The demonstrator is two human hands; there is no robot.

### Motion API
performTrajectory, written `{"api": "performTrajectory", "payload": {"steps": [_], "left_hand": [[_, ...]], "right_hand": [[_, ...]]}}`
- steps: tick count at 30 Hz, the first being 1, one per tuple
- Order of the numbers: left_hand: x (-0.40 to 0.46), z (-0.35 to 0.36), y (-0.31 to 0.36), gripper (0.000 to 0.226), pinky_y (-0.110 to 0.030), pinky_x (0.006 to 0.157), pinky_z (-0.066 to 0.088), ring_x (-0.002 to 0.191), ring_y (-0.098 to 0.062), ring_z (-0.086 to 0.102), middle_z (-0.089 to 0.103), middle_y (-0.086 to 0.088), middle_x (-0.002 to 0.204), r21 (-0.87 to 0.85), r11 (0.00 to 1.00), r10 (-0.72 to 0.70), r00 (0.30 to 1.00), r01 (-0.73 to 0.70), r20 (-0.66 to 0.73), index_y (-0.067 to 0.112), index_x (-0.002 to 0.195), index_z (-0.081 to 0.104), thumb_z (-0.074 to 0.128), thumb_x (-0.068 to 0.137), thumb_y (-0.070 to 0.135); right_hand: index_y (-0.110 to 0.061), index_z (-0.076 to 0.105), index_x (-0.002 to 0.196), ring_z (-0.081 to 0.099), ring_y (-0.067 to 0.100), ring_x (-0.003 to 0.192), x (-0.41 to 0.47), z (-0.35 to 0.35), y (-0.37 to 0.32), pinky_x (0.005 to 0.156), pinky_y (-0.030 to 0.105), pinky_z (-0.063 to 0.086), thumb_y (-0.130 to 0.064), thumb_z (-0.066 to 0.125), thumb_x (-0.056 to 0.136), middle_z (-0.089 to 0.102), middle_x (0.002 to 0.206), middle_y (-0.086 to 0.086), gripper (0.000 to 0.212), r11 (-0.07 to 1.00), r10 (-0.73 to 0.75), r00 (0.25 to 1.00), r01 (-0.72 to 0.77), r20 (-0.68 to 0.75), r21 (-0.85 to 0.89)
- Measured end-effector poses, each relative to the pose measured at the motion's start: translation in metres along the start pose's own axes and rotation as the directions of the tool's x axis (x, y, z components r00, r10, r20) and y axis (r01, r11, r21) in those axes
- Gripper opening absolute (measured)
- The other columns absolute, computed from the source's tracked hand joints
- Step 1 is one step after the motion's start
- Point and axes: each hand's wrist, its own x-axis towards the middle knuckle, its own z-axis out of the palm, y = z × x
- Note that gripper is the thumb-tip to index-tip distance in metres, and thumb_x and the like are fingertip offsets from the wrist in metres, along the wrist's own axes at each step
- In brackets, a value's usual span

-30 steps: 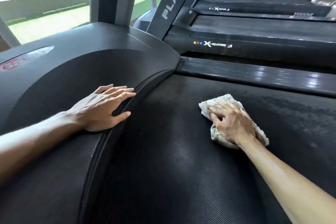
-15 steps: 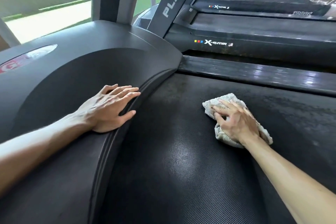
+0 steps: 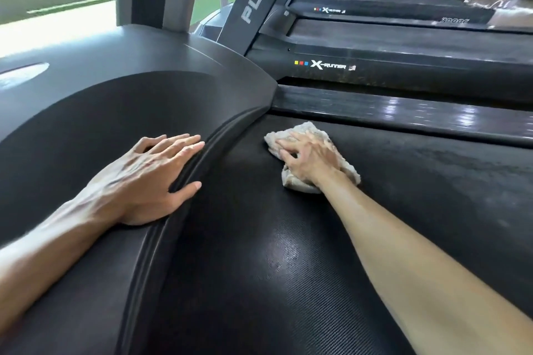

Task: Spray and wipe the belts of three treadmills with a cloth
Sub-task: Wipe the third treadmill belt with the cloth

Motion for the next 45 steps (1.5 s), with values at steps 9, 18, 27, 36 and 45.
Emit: {"api": "performTrajectory", "payload": {"steps": [9, 18, 27, 36, 45], "left_hand": [[0.001, -0.001, 0.000, 0.087, -0.031, 0.126, 0.011, 0.153, 0.000, 0.009, 0.017, 0.013, 0.167, 0.033, 0.999, -0.001, 1.000, 0.000, 0.015, 0.028, 0.160, 0.021, 0.017, 0.086, 0.073], [0.005, -0.001, 0.005, 0.082, -0.032, 0.123, 0.007, 0.155, -0.004, 0.002, 0.007, 0.010, 0.170, 0.114, 0.993, -0.007, 0.999, 0.003, 0.039, 0.023, 0.162, 0.011, 0.030, 0.095, 0.066], [0.008, -0.003, 0.008, 0.064, -0.033, 0.126, 0.001, 0.155, -0.004, -0.006, -0.001, 0.009, 0.170, 0.118, 0.992, -0.043, 0.996, 0.034, 0.075, 0.022, 0.163, 0.010, 0.017, 0.102, 0.040], [0.008, -0.004, 0.008, 0.069, -0.033, 0.126, -0.001, 0.155, -0.004, -0.006, -0.003, 0.010, 0.170, 0.143, 0.989, -0.061, 0.994, 0.048, 0.091, 0.023, 0.163, 0.007, 0.009, 0.095, 0.035], [0.009, -0.004, 0.010, 0.062, -0.034, 0.126, 0.000, 0.155, -0.004, -0.006, -0.003, 0.010, 0.170, 0.141, 0.989, -0.059, 0.992, 0.043, 0.109, 0.022, 0.163, 0.007, 0.021, 0.104, 0.032]], "right_hand": [[-0.055, 0.062, 0.132, 0.025, 0.009, 0.154, -0.063, -0.004, -0.005, 0.125, 0.035, 0.023, -0.056, 0.050, 0.099, 0.037, 0.159, -0.029, 0.035, 0.973, -0.195, 0.980, 0.189, 0.035, 0.130], [-0.050, 0.056, 0.140, 0.036, 0.023, 0.146, 0.012, 0.014, -0.060, 0.122, 0.042, 0.024, -0.058, 0.039, 0.101, 0.045, 0.157, -0.014, 0.043, 0.993, -0.113, 0.994, 0.112, -0.007, -0.047], [-0.054, 0.066, 0.127, 0.038, 0.010, 0.146, -0.022, -0.005, -0.031, 0.116, 0.027, 0.030, -0.054, 0.057, 0.097, 0.050, 0.152, -0.023, 0.032, 0.991, -0.008, 1.000, 0.010, -0.011, 0.136], [-0.045, 0.068, 0.129, 0.029, 0.015, 0.152, -0.010, 0.020, -0.068, 0.126, 0.038, 0.015, -0.057, 0.054, 0.097, 0.048, 0.156, -0.015, 0.038, 0.960, -0.267, 0.963, 0.262, 0.044, 0.096], [-0.054, 0.068, 0.120, 0.052, 0.025, 0.133, 0.015, 0.005, -0.055, 0.106, 0.041, 0.045, -0.067, 0.048, 0.089, 0.060, 0.137, -0.012, 0.039, 0.992, 0.103, 0.991, -0.097, -0.081, 0.079]]}}
